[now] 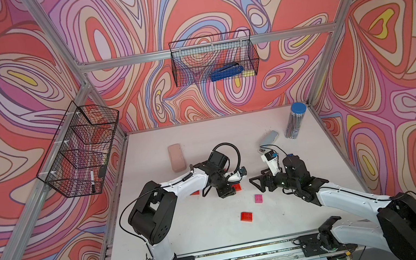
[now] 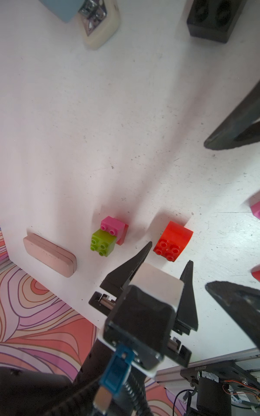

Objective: Assemble the letter s with lego
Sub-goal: Pick up the lego brick from the center of the board.

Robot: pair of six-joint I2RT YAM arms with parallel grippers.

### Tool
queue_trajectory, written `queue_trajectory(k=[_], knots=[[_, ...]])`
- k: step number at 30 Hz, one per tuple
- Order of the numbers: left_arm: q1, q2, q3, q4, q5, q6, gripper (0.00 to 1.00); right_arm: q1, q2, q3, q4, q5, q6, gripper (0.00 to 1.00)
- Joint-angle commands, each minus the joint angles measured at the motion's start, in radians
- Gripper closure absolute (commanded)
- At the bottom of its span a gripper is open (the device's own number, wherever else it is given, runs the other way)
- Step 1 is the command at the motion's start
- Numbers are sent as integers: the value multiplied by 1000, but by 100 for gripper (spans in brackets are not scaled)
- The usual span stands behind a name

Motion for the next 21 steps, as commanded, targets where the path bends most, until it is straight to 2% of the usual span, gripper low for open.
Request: queue_trajectory(k=[1, 6, 13, 21], knots=[[-13, 32, 42, -16, -10, 32, 45, -6, -16, -16, 28, 3, 20, 8], [-21, 54, 59, -29, -26, 38, 54, -6, -21, -21, 23, 9, 20, 8], [-32, 65, 74, -64, -49, 51, 55, -7, -30, -24, 8, 20, 8, 8], [-33, 69, 73, -104, -77, 68, 63, -6, -30, -24, 3, 27, 1, 8]])
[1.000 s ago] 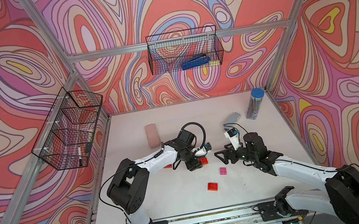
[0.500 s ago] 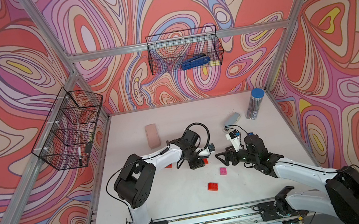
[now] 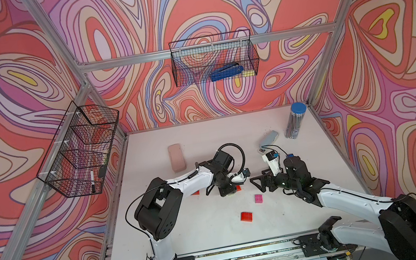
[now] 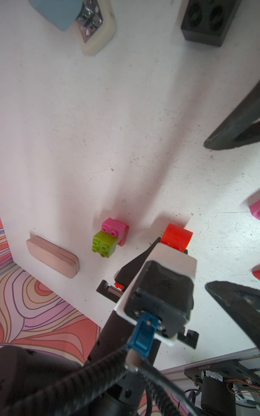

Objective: Assemble the letter s with lego
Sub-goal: Pick up the lego brick from the center of the board.

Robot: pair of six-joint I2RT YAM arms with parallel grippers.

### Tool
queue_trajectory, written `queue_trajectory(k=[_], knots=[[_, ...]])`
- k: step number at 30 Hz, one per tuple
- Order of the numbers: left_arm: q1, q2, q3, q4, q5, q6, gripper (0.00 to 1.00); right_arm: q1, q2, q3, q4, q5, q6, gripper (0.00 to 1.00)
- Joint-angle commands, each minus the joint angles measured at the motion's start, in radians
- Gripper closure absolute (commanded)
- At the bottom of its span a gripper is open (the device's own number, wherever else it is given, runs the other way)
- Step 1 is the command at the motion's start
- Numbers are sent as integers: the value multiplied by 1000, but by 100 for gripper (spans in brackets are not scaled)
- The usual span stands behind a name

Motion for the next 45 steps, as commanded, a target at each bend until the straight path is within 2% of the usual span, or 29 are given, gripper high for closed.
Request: queue_trajectory(k=[1, 6, 13, 19, 24, 30, 37, 45], knots=[[-5, 19, 19, -60, -14, 32, 63, -7, -12, -14, -5, 15, -13, 8], [-5, 21, 36, -80, -13, 32, 70, -6, -15, -7, -14, 22, -21, 8], [-4, -24, 52, -132, -23, 42, 71, -7, -16, -7, -4, 25, -12, 8], [10, -107, 87, -239, -11, 61, 70, -9, 42, -19, 106, -19, 52, 8], [55, -183, 132, -340, 22, 72, 70, -9, 155, -19, 275, -100, 154, 9], [123, -234, 179, -378, 58, 133, 70, -8, 339, 47, 396, -194, 299, 15], [182, -226, 220, -384, 94, 168, 70, -7, 540, 108, 589, -287, 490, 22], [214, -149, 258, -361, 143, 189, 70, 5, 775, 207, 754, -363, 647, 26]])
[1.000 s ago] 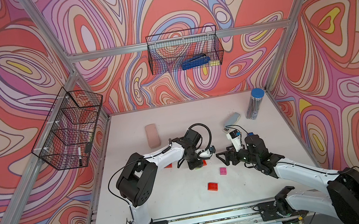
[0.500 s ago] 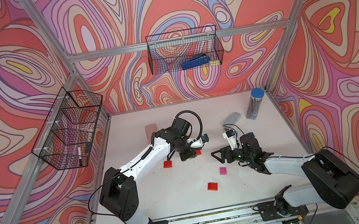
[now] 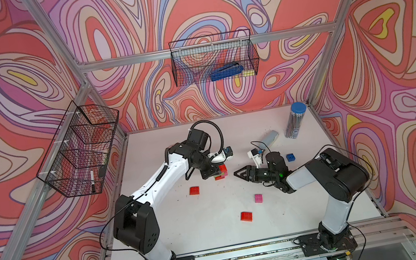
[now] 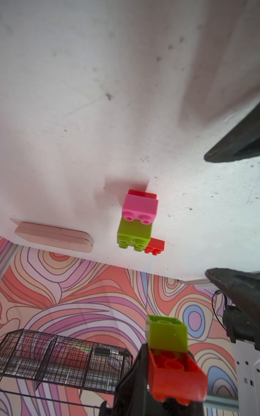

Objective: Assemble the letter s with lego
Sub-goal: Pick up the lego brick from the center of the board, then assemble the lego brick with the lego brick.

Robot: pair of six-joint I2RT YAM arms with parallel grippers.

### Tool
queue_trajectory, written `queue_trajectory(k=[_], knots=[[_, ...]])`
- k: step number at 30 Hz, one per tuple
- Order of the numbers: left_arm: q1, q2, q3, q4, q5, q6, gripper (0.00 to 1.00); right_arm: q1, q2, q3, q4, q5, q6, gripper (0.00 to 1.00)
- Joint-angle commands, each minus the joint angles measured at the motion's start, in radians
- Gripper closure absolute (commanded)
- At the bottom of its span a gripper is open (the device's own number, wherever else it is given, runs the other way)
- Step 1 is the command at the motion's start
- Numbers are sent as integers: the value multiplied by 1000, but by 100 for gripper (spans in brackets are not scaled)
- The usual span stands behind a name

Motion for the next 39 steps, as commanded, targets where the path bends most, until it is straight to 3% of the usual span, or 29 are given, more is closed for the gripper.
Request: queue_trajectory(k=[1, 17, 39], knots=[[11, 45, 32, -15, 47, 42, 70, 11, 77, 45, 116, -60, 98, 26], [35, 167, 116, -21, 68, 84, 71, 35, 320, 229, 197, -172, 214, 29], [52, 229, 138, 1, 70, 109, 71, 33, 400, 300, 78, -204, 185, 41]])
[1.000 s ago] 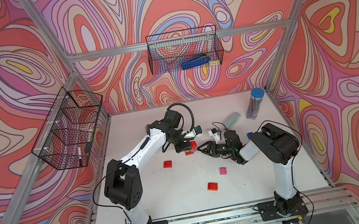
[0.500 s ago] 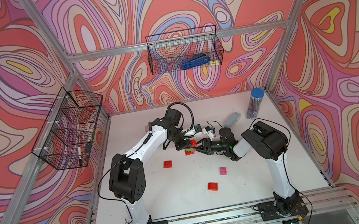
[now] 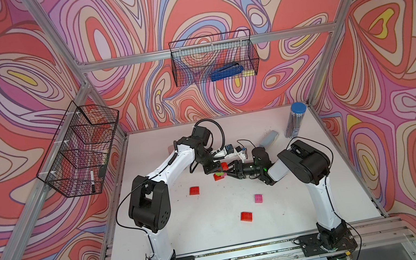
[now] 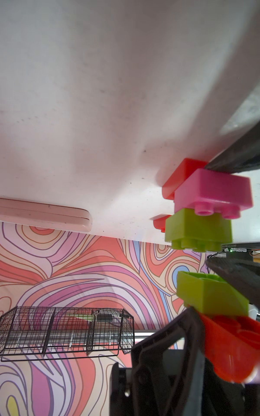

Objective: Assemble the letter s with lego
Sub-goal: Assemble the lego brick with the lego brick.

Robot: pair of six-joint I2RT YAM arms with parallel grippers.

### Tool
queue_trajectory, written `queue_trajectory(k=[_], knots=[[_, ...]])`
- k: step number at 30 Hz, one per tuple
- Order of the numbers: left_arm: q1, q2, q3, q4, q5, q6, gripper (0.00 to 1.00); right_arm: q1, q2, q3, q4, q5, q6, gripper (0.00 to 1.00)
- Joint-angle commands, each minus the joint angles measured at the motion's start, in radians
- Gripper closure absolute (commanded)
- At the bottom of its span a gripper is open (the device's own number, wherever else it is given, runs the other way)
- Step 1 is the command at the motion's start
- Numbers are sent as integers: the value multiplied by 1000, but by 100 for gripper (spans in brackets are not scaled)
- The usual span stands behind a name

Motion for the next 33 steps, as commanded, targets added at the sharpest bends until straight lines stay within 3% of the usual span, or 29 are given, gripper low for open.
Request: queue_trajectory(k=[1, 11, 21, 33], knots=[[10, 20, 23, 0, 7, 37, 71, 6, 50, -4, -108, 6, -31, 41], [11, 20, -14, 47, -29, 34, 72, 6, 31, -1, -218, 23, -101, 42], [13, 38, -15, 7, -10, 45, 72, 7, 31, -7, -228, 39, -107, 43], [15, 45, -29, 19, -67, 61, 72, 7, 30, -21, -230, 50, -106, 45]])
